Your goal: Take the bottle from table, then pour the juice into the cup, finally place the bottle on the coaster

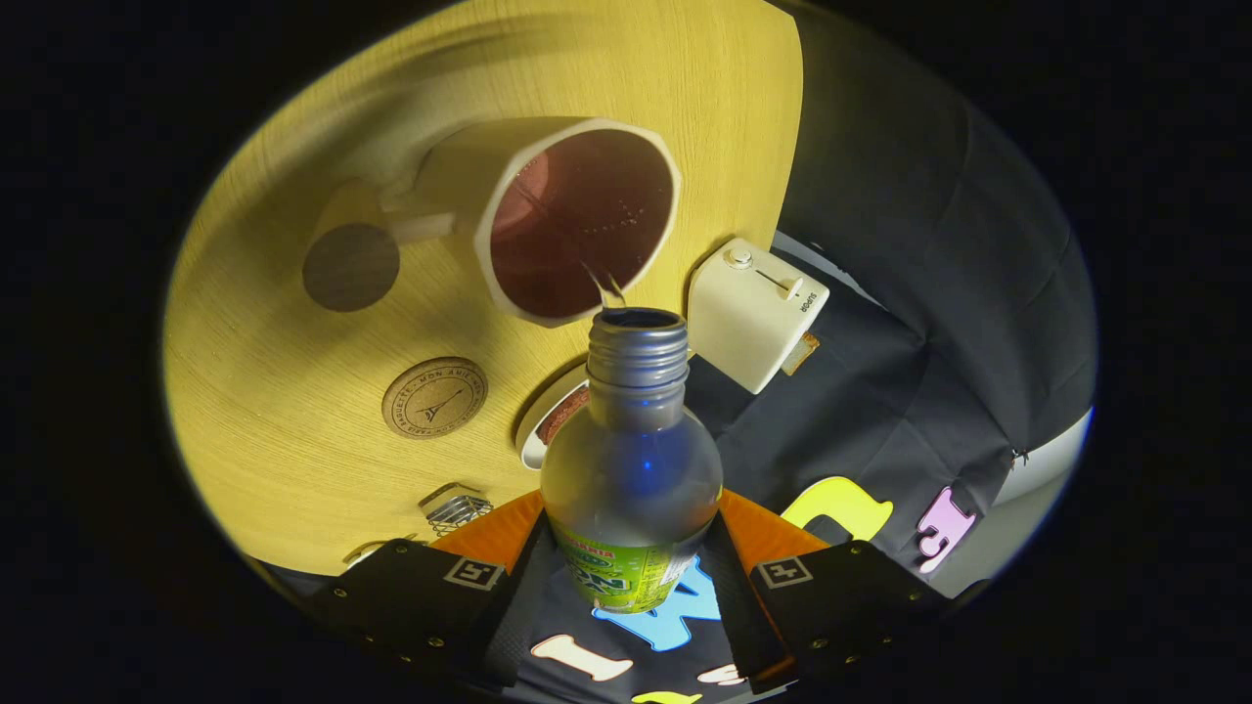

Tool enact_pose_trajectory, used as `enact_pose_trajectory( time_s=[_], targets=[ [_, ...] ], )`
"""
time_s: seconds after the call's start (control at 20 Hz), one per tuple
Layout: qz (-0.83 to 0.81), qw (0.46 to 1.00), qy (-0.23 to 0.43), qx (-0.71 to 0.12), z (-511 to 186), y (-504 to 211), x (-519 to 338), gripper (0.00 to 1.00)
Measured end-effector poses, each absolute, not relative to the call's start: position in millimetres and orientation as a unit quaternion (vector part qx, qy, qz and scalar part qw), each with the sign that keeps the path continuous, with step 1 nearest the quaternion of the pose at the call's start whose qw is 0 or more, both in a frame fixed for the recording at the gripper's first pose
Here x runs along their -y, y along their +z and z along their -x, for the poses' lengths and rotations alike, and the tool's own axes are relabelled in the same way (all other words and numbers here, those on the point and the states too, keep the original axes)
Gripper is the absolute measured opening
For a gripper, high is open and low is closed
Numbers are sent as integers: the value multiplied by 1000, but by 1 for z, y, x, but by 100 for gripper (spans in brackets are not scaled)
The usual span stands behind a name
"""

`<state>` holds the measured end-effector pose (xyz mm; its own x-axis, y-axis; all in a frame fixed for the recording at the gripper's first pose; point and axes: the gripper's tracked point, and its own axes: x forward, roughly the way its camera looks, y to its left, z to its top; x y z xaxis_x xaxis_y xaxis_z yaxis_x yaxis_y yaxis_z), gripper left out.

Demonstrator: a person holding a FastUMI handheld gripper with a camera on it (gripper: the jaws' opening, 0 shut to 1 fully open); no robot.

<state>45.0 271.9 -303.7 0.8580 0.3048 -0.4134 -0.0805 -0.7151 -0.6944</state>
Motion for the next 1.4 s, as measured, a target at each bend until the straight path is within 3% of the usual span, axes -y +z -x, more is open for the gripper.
enact_pose_trajectory(
  time_s=[1.4],
  targets=[
    [896,354,264,57,-41,-309,-280,79]
  ],
)
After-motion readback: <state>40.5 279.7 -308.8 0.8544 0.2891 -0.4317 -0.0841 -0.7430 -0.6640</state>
